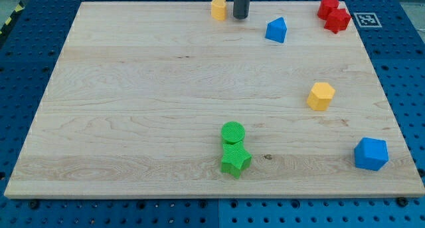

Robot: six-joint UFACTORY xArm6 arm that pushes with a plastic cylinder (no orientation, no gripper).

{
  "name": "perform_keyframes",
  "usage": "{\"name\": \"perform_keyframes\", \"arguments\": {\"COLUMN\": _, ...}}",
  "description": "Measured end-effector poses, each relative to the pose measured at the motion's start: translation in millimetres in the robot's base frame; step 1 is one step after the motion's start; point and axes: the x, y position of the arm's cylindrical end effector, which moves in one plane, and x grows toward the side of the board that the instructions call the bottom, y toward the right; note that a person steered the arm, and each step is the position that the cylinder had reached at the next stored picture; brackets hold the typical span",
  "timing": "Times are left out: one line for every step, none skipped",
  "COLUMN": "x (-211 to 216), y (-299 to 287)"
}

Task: Move the blue triangle downwards

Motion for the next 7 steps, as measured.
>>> {"name": "perform_keyframes", "arguments": {"x": 9.8, "y": 16.6}}
{"name": "perform_keyframes", "arguments": {"x": 3.4, "y": 55.3}}
{"name": "perform_keyframes", "arguments": {"x": 5.1, "y": 74.3}}
{"name": "perform_keyframes", "arguments": {"x": 13.9, "y": 86.1}}
{"name": "perform_keyframes", "arguments": {"x": 25.1, "y": 89.5}}
{"name": "perform_keyframes", "arguments": {"x": 43.0, "y": 89.6}}
{"name": "perform_keyframes", "arguments": {"x": 62.7, "y": 89.6}}
